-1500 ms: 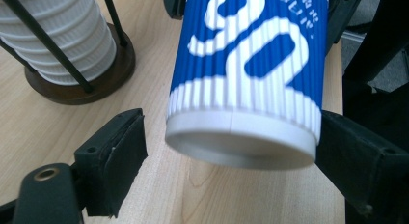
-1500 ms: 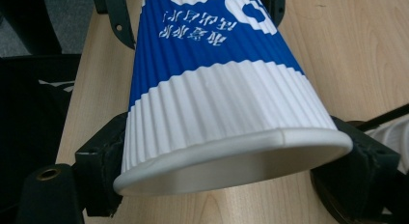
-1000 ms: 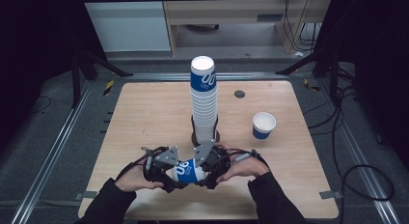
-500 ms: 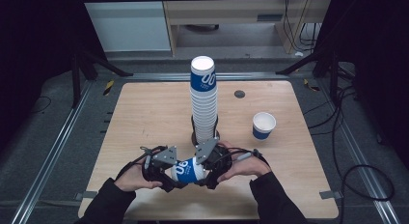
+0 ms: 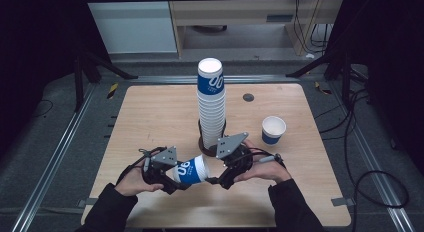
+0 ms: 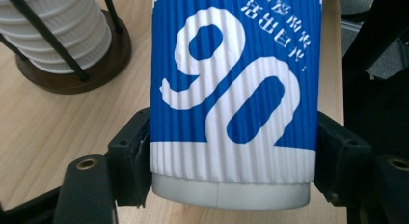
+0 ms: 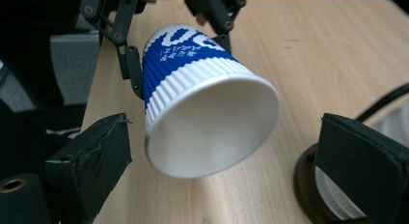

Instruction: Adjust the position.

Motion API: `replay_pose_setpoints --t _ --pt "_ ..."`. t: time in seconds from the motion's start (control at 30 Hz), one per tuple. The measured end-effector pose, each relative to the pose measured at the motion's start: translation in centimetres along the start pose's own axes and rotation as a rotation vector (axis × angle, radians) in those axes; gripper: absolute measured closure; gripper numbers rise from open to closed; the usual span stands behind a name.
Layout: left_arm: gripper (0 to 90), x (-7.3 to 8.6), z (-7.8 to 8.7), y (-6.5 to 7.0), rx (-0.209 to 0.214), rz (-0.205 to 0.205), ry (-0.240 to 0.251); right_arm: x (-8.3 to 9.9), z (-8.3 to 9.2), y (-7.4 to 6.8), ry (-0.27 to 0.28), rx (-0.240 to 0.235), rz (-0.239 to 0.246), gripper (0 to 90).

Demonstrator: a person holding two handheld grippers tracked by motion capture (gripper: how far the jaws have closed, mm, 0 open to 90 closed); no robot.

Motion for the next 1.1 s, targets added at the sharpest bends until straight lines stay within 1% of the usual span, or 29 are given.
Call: replay_pose_setpoints --t 0.07,0.1,0.13,0.23,0.27,0.3,0.33,0.37,0.4,0.5,0.53,0.63,0.67,0.73,0.77,0.8,0.83,0.87,0.97,1.0,1.03,1.07,1.1 --pt "27.5 -0.1 0.2 -0.1 -0.002 0.006 0.015 0.0 0.6 0.2 0.027 0.009 -0.019 5.3" --pt "27.5 -0.1 0.3 -0.1 -0.001 0.009 0.021 0.0 1.1 0.5 0.054 0.02 -0.037 5.1" --pt "27.5 -0.2 0.5 -0.2 -0.004 0.007 0.033 0.0 1.1 0.5 0.054 0.02 -0.037 5.1" --pt "27.5 -0.6 1.0 -0.3 -0.01 0.021 0.085 0.2 2.0 0.8 0.099 0.031 -0.076 5.0" --pt "27.5 -0.8 1.1 -0.3 -0.01 0.022 0.099 0.3 2.4 1.0 0.128 0.04 -0.102 5.0" --pt "27.5 -0.8 1.3 -0.4 -0.016 0.023 0.11 0.3 2.4 1.0 0.128 0.04 -0.102 5.0" --pt "27.5 -1.0 1.4 -0.4 -0.014 0.029 0.126 0.3 2.6 1.1 0.137 0.042 -0.112 4.9" --pt "27.5 -1.1 1.5 -0.5 -0.014 0.029 0.144 0.4 2.9 1.2 0.161 0.045 -0.137 4.6" --pt "27.5 -1.2 1.6 -0.5 -0.017 0.035 0.159 0.4 2.9 1.2 0.161 0.045 -0.137 4.6" --pt "27.4 -1.6 1.9 -0.5 -0.015 0.04 0.195 0.5 3.1 1.1 0.196 0.036 -0.165 4.4" --pt "27.5 -1.7 2.0 -0.4 -0.013 0.04 0.207 0.5 3.1 1.1 0.199 0.033 -0.171 4.1" --pt "27.5 -2.0 2.1 -0.3 -0.008 0.035 0.229 0.8 3.0 1.0 0.211 0.028 -0.187 4.1" --pt "27.5 -2.1 2.1 -0.2 -0.013 0.031 0.239 0.8 2.9 0.9 0.217 0.024 -0.195 4.1" --pt "27.5 -2.3 2.0 -0.1 -0.005 0.028 0.247 0.8 2.7 0.8 0.226 0.016 -0.203 4.1" --pt "27.5 -2.4 2.0 0.0 -0.01 0.024 0.251 0.7 2.4 0.5 0.235 -0.004 -0.208 4.0" --pt "27.5 -2.5 1.9 0.2 -0.001 0.02 0.248 0.7 2.4 0.5 0.235 -0.004 -0.208 4.0" --pt "27.5 -2.5 1.9 0.2 -0.008 0.015 0.252 0.7 2.3 0.4 0.235 -0.005 -0.206 4.0" --pt "27.5 -2.6 1.8 0.4 0.003 0.014 0.251 0.6 2.1 0.3 0.237 -0.01 -0.206 3.9" --pt "27.5 -2.7 1.7 0.7 0.003 -0.001 0.251 0.3 1.7 0.0 0.244 -0.035 -0.207 3.8" --pt "27.5 -2.8 1.7 0.7 -0.001 -0.004 0.253 0.2 1.6 -0.1 0.249 -0.047 -0.208 3.6" --pt "27.5 -2.9 1.7 0.8 0.004 -0.008 0.253 0.0 1.3 -0.3 0.251 -0.061 -0.204 3.7" --pt "27.5 -3.0 1.7 0.9 -0.003 -0.009 0.258 0.0 1.3 -0.3 0.251 -0.061 -0.204 3.7" --pt "27.5 -3.0 1.7 0.9 0.0 -0.01 0.26 -0.2 1.1 -0.4 0.254 -0.069 -0.202 3.6"
Point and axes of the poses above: each handheld gripper's, and its own axes: z roughly backward along the jaws, x roughly out of its underside, y roughly to its right, the point moved 10 cm from there along -z, roughly forward along the jaws, and after that the axes turned 7 degrees about -y, right-handed, at the moved point
